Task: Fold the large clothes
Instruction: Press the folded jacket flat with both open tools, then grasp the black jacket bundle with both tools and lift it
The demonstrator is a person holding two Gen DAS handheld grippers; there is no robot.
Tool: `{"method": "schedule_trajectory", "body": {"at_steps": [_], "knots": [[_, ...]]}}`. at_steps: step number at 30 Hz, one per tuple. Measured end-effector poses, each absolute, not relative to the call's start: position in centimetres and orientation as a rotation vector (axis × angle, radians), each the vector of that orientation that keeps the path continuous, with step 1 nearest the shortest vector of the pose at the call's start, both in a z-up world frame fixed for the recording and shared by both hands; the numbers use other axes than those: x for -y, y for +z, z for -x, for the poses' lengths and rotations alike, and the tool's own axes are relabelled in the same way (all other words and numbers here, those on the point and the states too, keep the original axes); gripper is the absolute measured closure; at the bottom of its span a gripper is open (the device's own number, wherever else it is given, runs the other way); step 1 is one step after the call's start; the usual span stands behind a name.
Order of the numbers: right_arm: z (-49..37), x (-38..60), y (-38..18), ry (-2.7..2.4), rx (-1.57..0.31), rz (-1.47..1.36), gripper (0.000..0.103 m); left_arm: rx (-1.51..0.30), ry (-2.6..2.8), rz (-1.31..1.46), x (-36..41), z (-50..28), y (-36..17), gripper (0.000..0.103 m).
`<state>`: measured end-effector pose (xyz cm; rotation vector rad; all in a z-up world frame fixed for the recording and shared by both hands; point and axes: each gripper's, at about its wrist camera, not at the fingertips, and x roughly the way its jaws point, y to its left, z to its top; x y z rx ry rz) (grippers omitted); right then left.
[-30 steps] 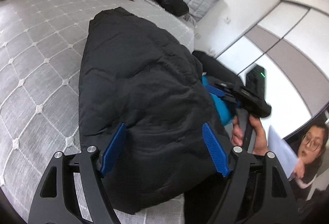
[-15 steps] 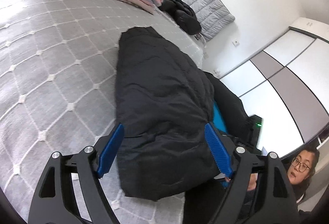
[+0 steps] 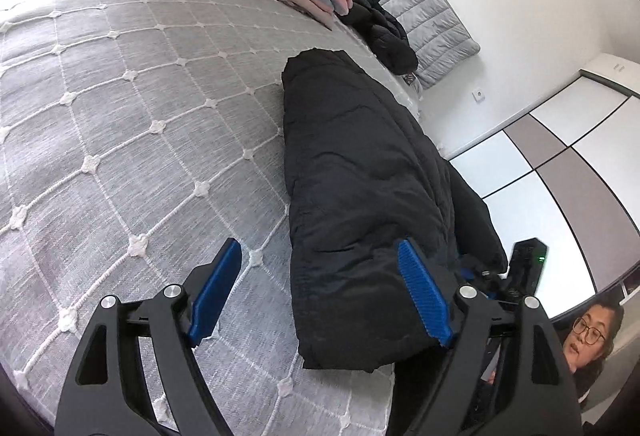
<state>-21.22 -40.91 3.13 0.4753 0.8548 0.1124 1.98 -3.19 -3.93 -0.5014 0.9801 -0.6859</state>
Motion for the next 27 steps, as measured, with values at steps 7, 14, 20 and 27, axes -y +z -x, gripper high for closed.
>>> {"method": "schedule_trajectory", "body": {"at_steps": [7,14,20,27], "knots": [[21.9,41.6,1.2,0.045,-0.944,-0.463,0.009,-0.988,-0.726,0.501,3.9,-2.7,-4.0,0.026],[21.8,44.6,-0.6,0.007,-0.945,-0.58,0.007,-1.066,-0.732,0.554,4.3,-5.0,-5.8,0.026],[21.8,46.5,-0.7,-0.013,-0.933,-0.637,0.007,-1.154,-0.763,0.7,5.1,-7.9,-8.0,0.025],[20.7,50.0,-2.8,0.077,-0.966,-0.824,0.007,-1.242,-0.791,0.743,7.5,-10.1,-10.2,0.024]]}}
